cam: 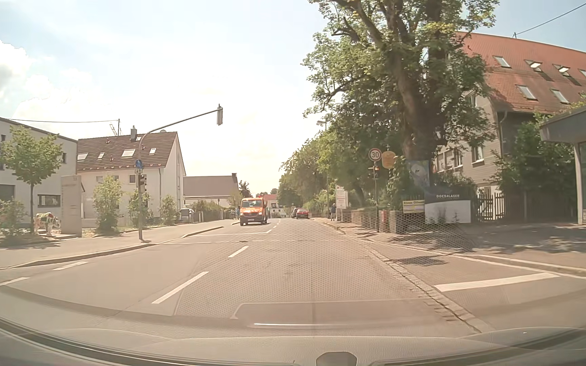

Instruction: Follow the waypoints while adhering to traffic rules and regulations

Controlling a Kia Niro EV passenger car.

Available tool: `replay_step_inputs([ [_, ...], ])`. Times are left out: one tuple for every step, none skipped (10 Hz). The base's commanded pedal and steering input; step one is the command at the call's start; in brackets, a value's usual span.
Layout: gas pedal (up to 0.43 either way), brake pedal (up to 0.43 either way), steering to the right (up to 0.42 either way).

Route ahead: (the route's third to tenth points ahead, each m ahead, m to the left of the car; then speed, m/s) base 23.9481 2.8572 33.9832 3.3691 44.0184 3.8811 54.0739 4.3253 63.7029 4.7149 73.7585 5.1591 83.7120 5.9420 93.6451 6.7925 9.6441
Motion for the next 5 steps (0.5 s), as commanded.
replay_step_inputs([
  [0.039, 0.0, -0.011],
  [0.028, 0.0, -0.011],
  [0.0, 0.0, -0.011],
  [0.0, 0.0, -0.011],
  [0.0, 0.0, -0.011],
])
